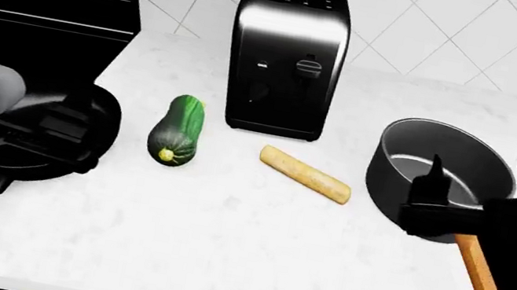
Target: Place both pans onto different burners. Then place the zucchini and the sausage on different pans.
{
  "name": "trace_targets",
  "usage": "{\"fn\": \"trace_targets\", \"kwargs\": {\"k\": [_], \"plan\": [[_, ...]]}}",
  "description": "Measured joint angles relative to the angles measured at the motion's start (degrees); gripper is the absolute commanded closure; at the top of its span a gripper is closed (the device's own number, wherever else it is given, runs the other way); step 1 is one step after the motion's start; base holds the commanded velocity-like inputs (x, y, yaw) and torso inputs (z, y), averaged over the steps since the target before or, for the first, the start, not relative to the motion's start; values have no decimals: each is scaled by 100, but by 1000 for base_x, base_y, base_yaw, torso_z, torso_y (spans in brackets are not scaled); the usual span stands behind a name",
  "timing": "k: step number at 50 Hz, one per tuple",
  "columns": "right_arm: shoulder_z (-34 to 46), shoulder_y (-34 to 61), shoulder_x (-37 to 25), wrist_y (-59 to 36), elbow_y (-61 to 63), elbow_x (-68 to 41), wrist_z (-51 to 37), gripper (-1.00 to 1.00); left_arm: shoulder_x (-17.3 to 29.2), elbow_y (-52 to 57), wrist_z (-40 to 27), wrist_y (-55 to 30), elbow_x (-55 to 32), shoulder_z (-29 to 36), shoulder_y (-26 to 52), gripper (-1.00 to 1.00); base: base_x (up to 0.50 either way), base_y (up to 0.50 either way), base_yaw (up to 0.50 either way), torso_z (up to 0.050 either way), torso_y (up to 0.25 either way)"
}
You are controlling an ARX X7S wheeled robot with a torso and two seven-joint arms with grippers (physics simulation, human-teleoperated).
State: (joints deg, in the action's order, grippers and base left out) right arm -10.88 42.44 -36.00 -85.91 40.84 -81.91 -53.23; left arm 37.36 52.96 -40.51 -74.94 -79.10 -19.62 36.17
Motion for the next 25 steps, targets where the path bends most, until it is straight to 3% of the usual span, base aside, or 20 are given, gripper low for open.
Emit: {"fn": "trace_targets", "kwargs": {"k": [10,25], "plan": [[61,44,-480,107,-588,-1272,-1051,-100,75,7,-102,37,-103,-4,-8,-100,0,0,0,0,0],[-173,-557,-764,303,-606,-1806,-1405,-100,150,2,-251,79,-219,84,57,-100,0,0,0,0,0]]}}
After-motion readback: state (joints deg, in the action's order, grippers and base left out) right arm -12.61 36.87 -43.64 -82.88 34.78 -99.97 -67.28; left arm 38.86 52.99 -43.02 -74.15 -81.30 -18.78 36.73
